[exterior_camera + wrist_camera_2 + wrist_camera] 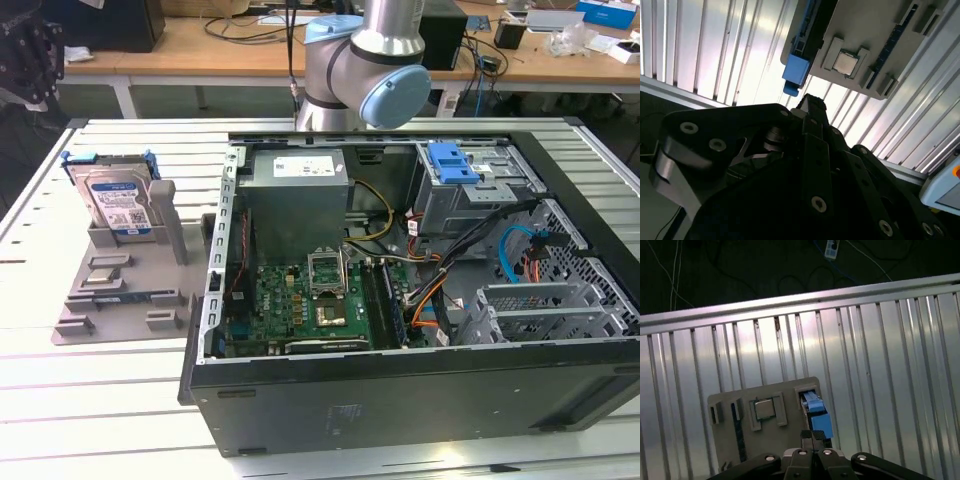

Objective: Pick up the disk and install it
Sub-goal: 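Pick up the disk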

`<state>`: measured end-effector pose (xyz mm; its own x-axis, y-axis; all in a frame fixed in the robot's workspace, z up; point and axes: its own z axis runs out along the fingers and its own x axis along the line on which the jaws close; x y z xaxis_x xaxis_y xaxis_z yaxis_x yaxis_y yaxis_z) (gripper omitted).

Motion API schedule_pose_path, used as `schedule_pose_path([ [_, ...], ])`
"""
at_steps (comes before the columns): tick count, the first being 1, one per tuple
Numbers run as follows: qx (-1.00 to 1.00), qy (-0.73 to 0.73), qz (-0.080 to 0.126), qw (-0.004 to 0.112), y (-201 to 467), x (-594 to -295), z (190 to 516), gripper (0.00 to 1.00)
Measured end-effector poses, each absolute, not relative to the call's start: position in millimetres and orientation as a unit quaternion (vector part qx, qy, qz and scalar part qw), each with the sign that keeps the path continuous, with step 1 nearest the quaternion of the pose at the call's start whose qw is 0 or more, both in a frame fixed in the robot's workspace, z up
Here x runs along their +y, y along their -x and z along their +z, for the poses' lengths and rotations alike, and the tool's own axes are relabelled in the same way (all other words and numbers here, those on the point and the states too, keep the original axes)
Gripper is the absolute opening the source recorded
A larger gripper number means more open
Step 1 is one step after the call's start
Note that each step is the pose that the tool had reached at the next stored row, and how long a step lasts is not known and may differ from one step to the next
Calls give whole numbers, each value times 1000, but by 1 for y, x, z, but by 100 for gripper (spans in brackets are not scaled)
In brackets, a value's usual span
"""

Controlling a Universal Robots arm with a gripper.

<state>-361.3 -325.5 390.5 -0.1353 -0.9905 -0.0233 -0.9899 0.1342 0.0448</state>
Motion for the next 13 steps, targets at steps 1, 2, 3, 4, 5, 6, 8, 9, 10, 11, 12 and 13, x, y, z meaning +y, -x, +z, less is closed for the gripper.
schedule_pose_path([
  [1, -751, -660, -25, 6, 361, -325, 391, 11],
  [2, -747, -664, -24, 6, 361, -325, 391, 11],
  [3, -743, -668, -24, 6, 361, -325, 391, 11],
  [4, -741, -671, -24, 6, 361, -325, 391, 11],
  [5, -739, -673, -24, 6, 361, -325, 391, 11],
  [6, -739, -674, -24, 6, 361, -325, 391, 11],
  [8, -738, -674, -24, 7, 361, -325, 391, 11],
  [9, -738, -674, -24, 6, 361, -325, 391, 11],
  [10, -738, -674, -24, 6, 361, -325, 391, 11],
  [11, -738, -674, -24, 7, 361, -325, 391, 11],
  [12, -738, -674, -24, 7, 361, -325, 391, 11],
  [13, -738, -674, -24, 7, 361, -325, 391, 16],
])
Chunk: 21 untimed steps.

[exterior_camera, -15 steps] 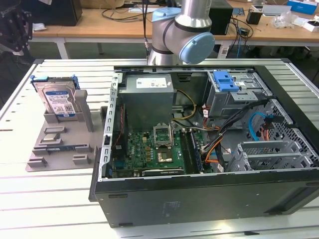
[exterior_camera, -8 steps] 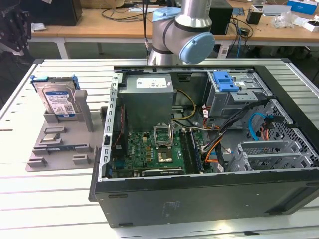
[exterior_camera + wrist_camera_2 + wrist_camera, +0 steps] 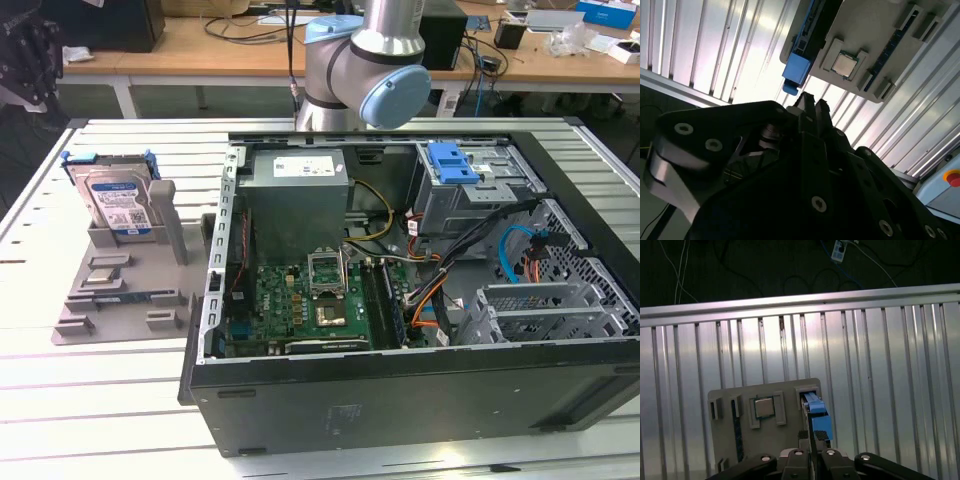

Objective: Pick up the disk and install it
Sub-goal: 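Pick up the disk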

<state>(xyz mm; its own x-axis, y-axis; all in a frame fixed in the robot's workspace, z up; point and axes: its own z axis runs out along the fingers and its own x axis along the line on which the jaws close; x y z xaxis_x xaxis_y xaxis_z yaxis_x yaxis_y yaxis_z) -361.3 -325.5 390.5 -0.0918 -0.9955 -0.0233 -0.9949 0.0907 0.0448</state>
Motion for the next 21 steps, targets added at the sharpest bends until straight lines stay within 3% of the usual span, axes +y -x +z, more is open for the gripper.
schedule_pose_path([
  [1, -738, -674, -24, 7, 361, -325, 391, 23],
  [2, -738, -674, -24, 7, 361, -325, 391, 23],
  [3, -738, -674, -24, 7, 361, -325, 391, 35],
  [4, -738, -674, -24, 7, 361, -325, 391, 35],
  [6, -738, -674, -24, 7, 361, -325, 391, 48],
  [18, -724, -689, -24, 7, 361, -324, 390, 48],
  [21, -724, -689, -11, -6, 361, -324, 390, 48],
])
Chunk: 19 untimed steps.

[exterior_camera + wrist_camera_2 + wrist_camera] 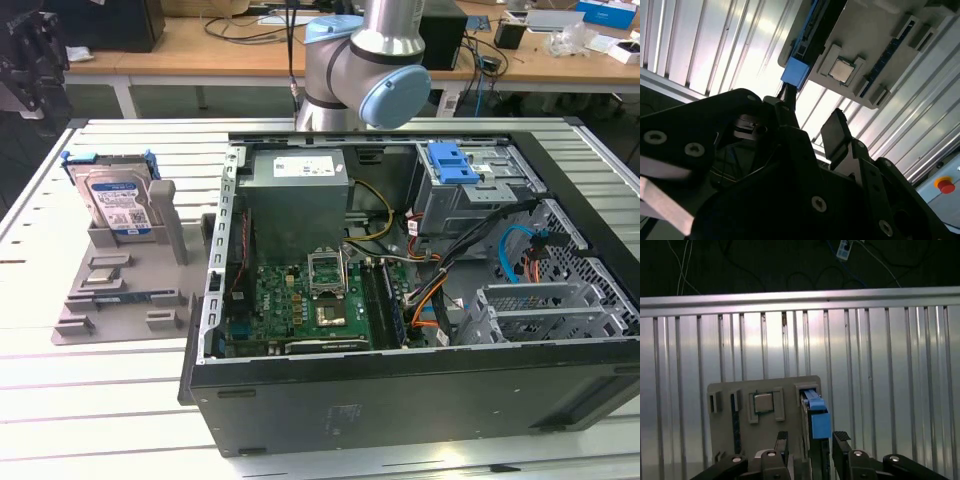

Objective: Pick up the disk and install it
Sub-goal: 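Pick up the disk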

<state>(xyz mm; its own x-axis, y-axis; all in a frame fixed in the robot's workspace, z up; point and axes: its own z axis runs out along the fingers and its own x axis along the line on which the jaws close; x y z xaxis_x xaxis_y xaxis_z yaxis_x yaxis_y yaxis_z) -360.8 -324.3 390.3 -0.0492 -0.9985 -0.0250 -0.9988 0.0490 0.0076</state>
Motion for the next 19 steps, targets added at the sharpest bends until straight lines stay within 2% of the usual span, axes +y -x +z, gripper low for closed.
schedule_pose_path([
  [1, 724, 690, 7, 11, 361, -324, 390, 48],
  [5, 724, 690, 5, 14, 361, -324, 390, 48],
  [19, 715, 699, 5, 14, 361, -324, 386, 48],
])
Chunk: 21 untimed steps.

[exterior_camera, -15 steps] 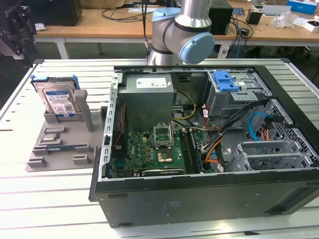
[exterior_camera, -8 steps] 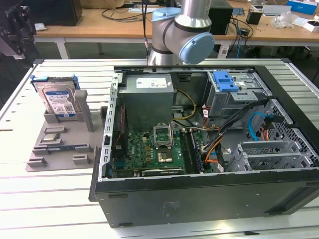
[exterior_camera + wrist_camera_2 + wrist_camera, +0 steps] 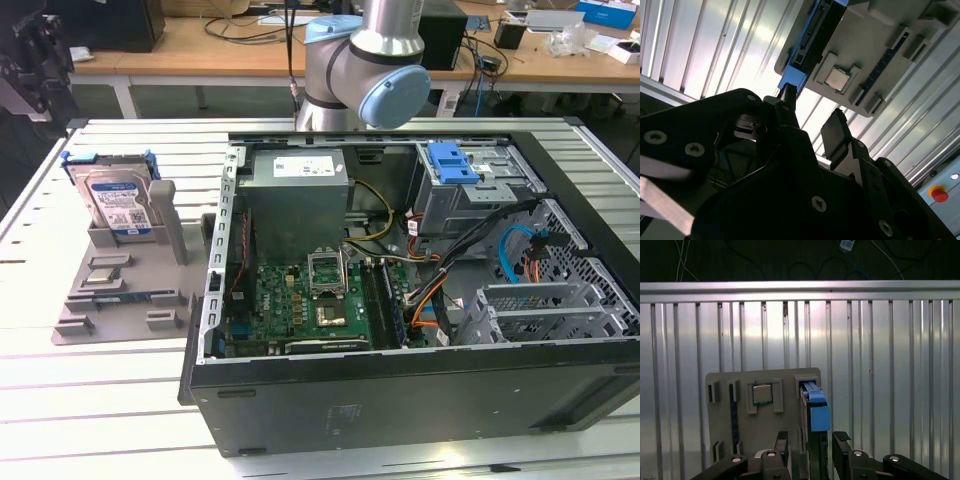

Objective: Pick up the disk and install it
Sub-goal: 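Pick up the disk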

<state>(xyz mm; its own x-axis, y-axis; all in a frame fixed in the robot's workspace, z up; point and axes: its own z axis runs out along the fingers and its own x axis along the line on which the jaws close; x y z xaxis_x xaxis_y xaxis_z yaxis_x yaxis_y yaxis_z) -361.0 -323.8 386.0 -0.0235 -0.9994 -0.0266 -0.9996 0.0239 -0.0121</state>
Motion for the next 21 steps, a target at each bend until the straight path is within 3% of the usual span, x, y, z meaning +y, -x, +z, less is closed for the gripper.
schedule_pose_path([
  [21, 715, 699, 5, 14, 361, -322, 365, 48],
])
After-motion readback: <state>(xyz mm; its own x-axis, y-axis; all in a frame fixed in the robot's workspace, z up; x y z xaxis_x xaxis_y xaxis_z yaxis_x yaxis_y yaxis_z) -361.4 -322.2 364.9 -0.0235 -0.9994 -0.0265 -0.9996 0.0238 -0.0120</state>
